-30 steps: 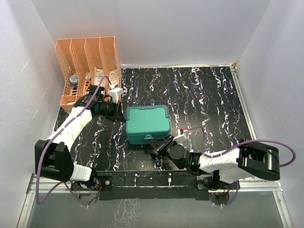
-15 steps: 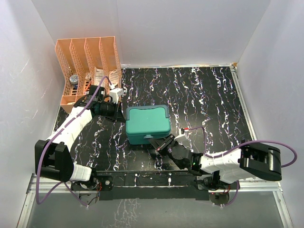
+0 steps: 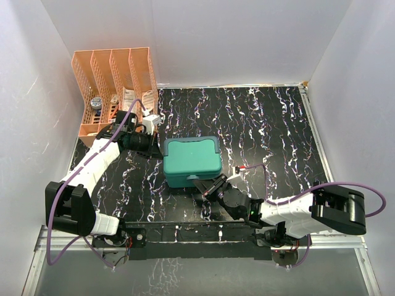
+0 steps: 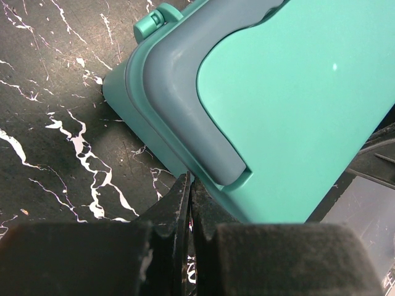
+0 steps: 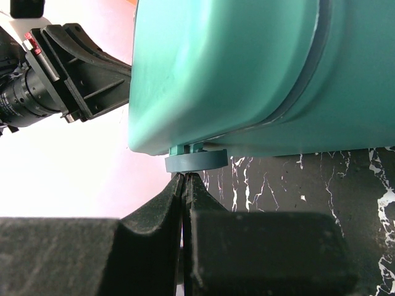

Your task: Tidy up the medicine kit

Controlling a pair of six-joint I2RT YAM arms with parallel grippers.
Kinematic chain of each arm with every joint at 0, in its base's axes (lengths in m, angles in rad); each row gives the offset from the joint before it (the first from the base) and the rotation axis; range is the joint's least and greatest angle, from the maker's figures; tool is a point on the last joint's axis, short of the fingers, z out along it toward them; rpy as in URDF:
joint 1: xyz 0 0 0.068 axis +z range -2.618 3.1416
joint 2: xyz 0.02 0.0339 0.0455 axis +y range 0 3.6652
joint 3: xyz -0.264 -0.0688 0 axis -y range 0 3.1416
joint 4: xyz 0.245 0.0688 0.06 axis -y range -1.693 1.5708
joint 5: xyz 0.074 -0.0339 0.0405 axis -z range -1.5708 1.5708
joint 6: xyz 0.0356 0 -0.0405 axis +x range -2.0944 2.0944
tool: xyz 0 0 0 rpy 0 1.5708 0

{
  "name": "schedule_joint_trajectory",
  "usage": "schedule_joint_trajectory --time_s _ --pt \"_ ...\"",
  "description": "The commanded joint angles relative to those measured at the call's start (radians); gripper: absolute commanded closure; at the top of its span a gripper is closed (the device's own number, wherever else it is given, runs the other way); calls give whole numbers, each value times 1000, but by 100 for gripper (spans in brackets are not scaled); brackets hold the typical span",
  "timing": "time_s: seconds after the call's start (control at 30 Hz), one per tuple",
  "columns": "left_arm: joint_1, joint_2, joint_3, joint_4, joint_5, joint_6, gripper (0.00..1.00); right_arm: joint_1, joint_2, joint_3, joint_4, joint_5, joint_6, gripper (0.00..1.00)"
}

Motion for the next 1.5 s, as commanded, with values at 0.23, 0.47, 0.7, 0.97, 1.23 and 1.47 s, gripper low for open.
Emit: schedule_joint_trajectory --time_s 0.23,0.47,0.7,0.97,1.23,1.47 --pt "-4 -31 -6 -15 45 3 100 3 -6 0 109 60 -48 100" --pt "-4 -40 -11 -15 41 2 100 3 -7 13 89 70 -58 100" --pt "-4 -40 -18 -9 48 -2 100 0 -17 11 71 93 -65 100" --pt "-4 -45 -18 -20 48 9 100 -3 7 31 96 78 -83 100" --pt "-4 -46 -22 -26 51 15 100 -4 7 43 114 74 -102 100" --pt "-4 -47 -26 -31 52 23 100 -4 9 48 127 70 -114 100"
